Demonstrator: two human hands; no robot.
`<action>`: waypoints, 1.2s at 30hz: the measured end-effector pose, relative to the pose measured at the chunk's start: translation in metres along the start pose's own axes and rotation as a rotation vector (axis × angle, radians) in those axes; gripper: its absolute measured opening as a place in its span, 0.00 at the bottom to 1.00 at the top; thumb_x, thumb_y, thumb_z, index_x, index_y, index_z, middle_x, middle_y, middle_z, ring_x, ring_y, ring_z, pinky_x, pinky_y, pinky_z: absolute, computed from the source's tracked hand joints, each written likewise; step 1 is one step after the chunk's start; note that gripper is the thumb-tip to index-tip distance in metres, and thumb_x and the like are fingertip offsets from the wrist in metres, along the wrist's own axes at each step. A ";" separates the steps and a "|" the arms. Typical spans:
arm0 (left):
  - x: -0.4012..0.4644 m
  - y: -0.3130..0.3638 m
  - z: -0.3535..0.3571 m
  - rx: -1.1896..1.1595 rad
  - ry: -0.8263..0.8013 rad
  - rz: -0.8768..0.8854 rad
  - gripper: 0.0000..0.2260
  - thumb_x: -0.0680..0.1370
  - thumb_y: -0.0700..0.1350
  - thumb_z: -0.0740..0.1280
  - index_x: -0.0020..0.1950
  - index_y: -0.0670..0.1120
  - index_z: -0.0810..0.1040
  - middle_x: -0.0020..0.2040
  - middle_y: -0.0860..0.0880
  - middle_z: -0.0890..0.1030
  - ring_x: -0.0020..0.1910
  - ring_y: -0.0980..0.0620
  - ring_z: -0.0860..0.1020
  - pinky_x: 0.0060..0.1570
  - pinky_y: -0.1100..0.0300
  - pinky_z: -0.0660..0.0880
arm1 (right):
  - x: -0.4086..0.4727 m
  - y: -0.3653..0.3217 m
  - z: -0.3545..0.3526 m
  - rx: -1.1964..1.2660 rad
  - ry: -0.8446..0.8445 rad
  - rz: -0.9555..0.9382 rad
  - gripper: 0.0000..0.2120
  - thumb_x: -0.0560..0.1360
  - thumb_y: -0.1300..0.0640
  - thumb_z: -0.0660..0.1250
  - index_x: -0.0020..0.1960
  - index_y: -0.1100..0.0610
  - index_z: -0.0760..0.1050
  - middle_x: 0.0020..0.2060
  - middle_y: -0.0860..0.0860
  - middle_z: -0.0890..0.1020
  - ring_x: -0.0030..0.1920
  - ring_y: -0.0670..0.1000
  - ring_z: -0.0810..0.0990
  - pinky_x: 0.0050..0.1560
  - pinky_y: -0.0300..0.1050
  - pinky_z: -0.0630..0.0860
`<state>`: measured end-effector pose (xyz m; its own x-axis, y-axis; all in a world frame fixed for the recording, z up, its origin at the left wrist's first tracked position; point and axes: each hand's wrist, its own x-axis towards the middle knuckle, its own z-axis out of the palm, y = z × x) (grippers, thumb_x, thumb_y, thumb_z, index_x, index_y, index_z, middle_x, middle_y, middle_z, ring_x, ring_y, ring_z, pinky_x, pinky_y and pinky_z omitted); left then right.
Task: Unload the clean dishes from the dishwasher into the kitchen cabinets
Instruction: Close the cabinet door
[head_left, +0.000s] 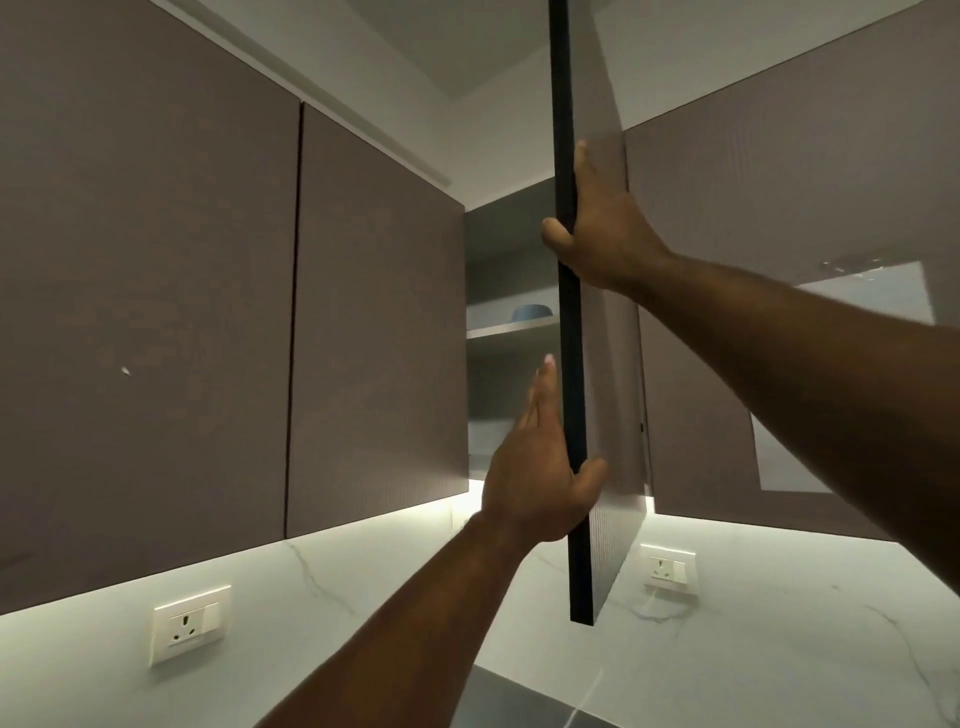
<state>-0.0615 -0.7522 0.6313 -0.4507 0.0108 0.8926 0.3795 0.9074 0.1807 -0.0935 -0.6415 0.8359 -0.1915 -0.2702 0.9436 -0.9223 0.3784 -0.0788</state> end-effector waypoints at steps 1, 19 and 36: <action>-0.001 0.000 -0.002 0.035 0.043 0.038 0.43 0.73 0.56 0.65 0.79 0.60 0.39 0.80 0.60 0.47 0.76 0.48 0.62 0.62 0.47 0.76 | 0.001 0.000 0.001 0.001 -0.002 -0.004 0.41 0.79 0.49 0.65 0.80 0.55 0.42 0.78 0.57 0.58 0.75 0.59 0.63 0.72 0.61 0.66; -0.003 -0.134 -0.035 0.539 0.095 0.211 0.33 0.78 0.48 0.56 0.80 0.41 0.49 0.81 0.45 0.44 0.80 0.48 0.44 0.78 0.54 0.48 | 0.015 0.082 0.117 -0.062 -0.124 -0.110 0.35 0.80 0.41 0.58 0.80 0.57 0.51 0.79 0.58 0.55 0.78 0.57 0.54 0.77 0.52 0.54; -0.036 -0.220 0.025 0.945 -0.059 0.198 0.45 0.73 0.65 0.61 0.78 0.35 0.54 0.80 0.39 0.51 0.79 0.41 0.49 0.77 0.43 0.51 | -0.180 0.212 0.265 -0.412 -0.269 -0.405 0.61 0.65 0.18 0.53 0.79 0.63 0.47 0.79 0.61 0.46 0.79 0.62 0.44 0.76 0.63 0.49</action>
<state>-0.1496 -0.9418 0.5493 -0.4984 0.1971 0.8442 -0.3419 0.8502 -0.4003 -0.3431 -0.7472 0.5638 0.0189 -0.6558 0.7547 -0.7449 0.4942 0.4482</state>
